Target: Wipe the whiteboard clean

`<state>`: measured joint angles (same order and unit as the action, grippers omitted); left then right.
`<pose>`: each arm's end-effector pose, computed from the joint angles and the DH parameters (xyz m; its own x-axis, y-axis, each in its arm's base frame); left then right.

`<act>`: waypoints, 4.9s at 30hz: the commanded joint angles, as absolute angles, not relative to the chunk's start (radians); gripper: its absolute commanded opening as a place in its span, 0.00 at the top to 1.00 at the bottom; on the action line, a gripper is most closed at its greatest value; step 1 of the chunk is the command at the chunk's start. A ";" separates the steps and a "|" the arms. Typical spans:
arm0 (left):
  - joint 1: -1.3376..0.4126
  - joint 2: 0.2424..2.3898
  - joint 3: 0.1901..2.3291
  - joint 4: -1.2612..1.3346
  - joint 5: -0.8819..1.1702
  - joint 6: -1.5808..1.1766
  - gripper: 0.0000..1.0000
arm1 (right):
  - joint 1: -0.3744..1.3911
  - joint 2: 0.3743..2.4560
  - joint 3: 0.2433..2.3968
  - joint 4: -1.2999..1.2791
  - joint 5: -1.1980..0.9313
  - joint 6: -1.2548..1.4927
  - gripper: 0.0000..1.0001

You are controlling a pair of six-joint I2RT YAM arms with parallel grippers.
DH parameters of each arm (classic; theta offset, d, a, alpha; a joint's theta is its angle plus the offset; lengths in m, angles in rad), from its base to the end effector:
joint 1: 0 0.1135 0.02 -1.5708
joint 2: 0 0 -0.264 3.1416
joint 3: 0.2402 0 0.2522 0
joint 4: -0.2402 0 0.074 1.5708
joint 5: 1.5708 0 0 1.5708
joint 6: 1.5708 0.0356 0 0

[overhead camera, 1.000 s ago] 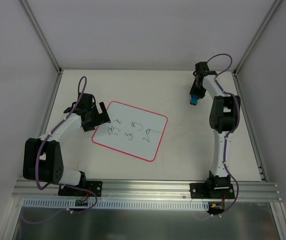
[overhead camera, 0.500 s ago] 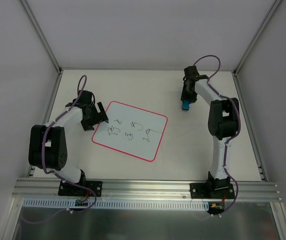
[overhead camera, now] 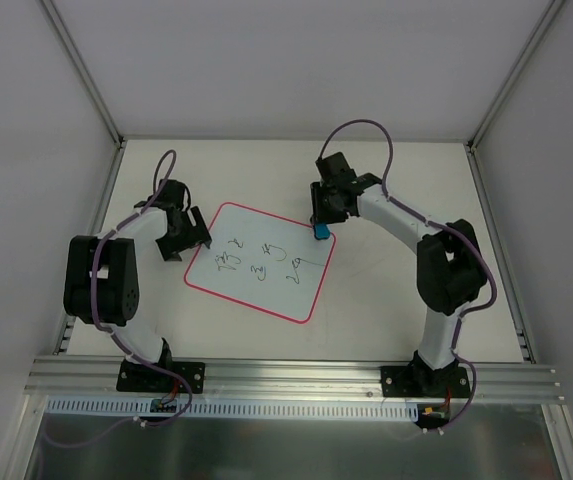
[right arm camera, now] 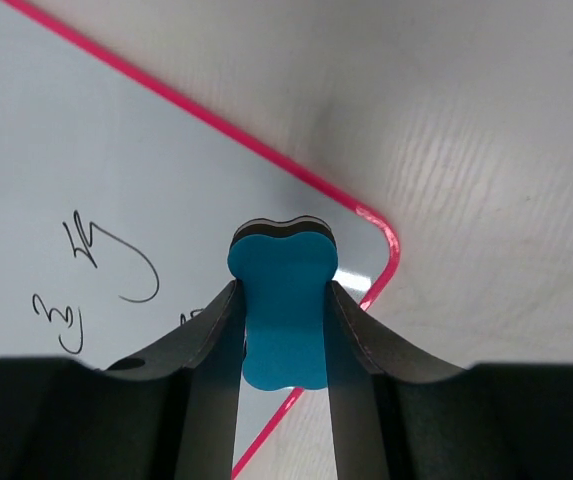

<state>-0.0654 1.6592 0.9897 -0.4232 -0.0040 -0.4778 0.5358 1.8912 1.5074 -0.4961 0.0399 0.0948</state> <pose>0.3224 -0.0210 0.1742 -0.8160 -0.4074 -0.4102 -0.3510 0.9129 -0.2084 0.3641 0.2145 0.2435 -0.7059 -0.3091 -0.6373 -0.4233 0.9055 0.0297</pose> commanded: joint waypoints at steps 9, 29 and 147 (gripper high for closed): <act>-0.063 1.730 1.032 -0.448 0.098 -0.431 0.36 | 0.629 1.769 1.405 -0.451 0.048 0.129 0.93; -0.376 1.716 0.943 -0.443 0.138 -0.610 0.76 | 0.669 1.693 1.272 -0.440 0.155 0.109 0.94; -0.411 1.792 0.968 -0.420 0.138 -0.686 1.00 | 0.928 2.200 1.568 -0.503 0.146 0.383 1.00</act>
<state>-0.4126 1.7504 1.0042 -0.3767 0.2173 -0.6891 0.8959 2.0972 1.5623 -0.4652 0.2543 0.3401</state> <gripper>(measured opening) 0.021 0.364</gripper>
